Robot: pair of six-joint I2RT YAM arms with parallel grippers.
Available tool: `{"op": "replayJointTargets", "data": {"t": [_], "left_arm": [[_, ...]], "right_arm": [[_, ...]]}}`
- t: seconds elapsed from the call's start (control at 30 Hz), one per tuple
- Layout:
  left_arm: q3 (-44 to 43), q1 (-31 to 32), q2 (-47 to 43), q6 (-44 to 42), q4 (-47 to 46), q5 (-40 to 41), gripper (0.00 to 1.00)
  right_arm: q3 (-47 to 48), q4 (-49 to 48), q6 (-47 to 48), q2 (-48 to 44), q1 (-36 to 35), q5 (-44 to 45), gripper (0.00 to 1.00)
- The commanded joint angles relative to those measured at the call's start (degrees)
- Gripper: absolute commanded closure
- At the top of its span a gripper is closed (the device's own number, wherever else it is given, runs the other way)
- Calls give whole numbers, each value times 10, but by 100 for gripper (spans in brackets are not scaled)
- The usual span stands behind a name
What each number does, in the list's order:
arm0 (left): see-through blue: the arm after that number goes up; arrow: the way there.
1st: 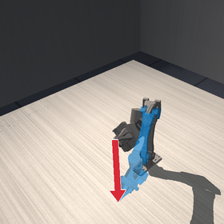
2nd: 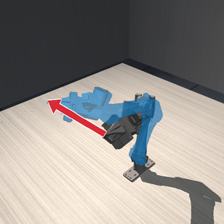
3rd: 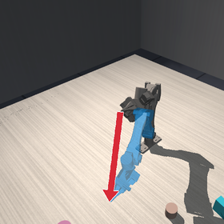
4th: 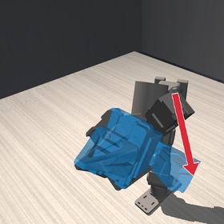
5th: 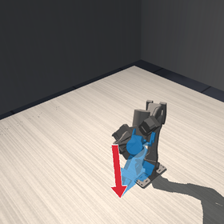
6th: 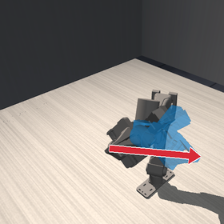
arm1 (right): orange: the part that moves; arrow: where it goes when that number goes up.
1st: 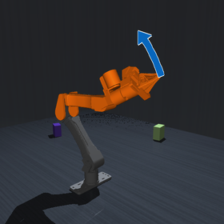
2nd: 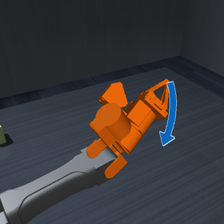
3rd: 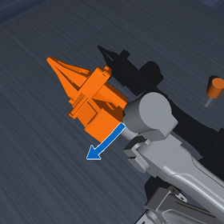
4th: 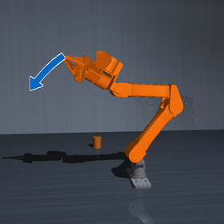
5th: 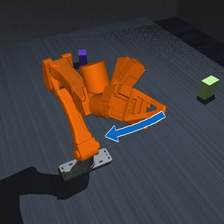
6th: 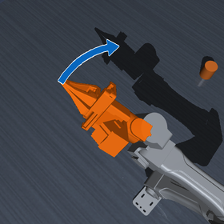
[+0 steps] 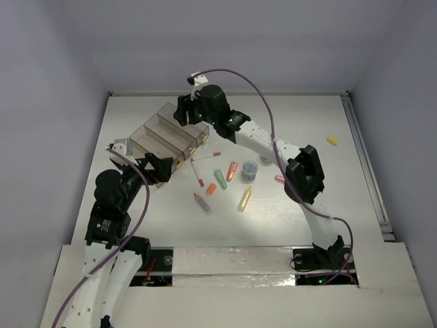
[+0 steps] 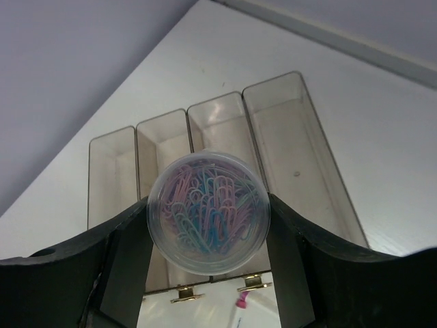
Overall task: Sort the stationery into containers
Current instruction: Place the stationery in the storage box.
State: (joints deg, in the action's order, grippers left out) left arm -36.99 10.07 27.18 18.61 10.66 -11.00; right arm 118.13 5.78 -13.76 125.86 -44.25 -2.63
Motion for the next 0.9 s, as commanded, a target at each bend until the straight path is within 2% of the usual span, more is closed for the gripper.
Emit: {"op": "replayJointTargets", "data": {"t": [0.0, 0.5, 0.87], "left_arm": [[-19, 2, -9, -3, -12, 12, 1], [-20, 2, -13, 0, -10, 13, 1], [-19, 2, -13, 0, -11, 12, 1]], "right_arm": [[44, -5, 1, 22, -16, -15, 58], [6, 34, 18, 68, -33, 23, 57], [28, 61, 31, 97, -38, 52, 57]]}}
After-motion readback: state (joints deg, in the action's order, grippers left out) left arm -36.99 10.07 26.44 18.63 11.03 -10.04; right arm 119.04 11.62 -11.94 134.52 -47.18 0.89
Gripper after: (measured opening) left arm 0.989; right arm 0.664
